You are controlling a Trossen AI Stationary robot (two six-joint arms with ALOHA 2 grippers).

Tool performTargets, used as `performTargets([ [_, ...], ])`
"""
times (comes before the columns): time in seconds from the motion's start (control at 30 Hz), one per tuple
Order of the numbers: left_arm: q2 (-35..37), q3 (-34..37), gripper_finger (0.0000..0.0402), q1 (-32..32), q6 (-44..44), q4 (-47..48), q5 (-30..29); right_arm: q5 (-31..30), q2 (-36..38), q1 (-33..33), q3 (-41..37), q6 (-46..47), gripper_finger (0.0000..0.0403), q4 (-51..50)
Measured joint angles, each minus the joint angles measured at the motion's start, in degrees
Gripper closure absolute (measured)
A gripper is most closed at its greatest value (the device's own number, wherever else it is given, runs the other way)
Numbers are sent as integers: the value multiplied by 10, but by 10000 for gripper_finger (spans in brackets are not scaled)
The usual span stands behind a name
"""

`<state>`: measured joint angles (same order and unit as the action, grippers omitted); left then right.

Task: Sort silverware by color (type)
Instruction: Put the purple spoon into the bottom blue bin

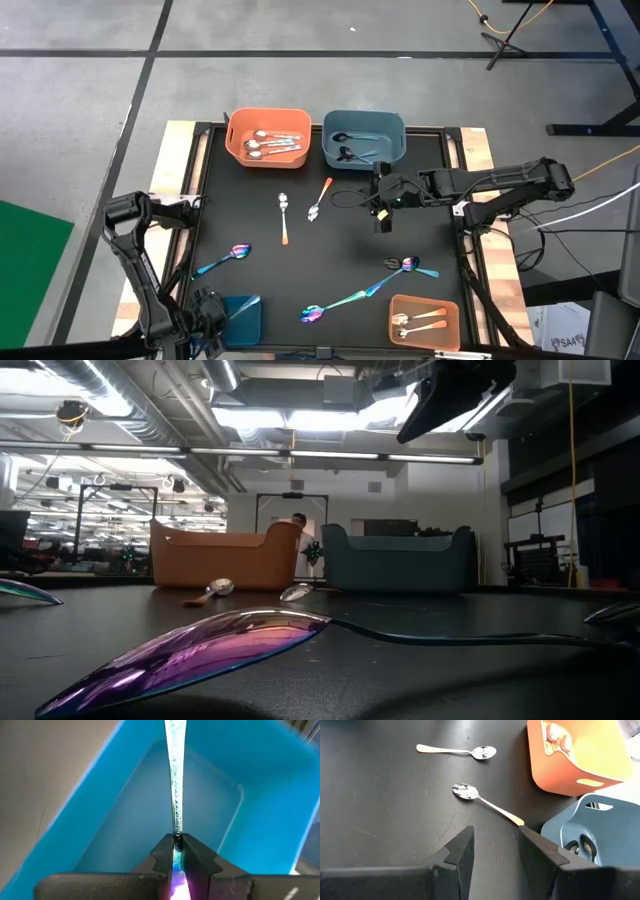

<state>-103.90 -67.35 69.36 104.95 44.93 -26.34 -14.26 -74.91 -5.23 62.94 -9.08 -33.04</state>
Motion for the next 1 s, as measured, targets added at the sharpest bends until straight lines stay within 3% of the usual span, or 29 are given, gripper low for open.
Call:
performTargets([
  [0.57, 0, 0, 369, -16, 15, 27, 38, 0, 0, 0, 0, -2, 262, 0],
  [1.0, 1, 0, 369, -16, 12, 21, 2, 0, 0, 0, 0, -2, 262, 0],
])
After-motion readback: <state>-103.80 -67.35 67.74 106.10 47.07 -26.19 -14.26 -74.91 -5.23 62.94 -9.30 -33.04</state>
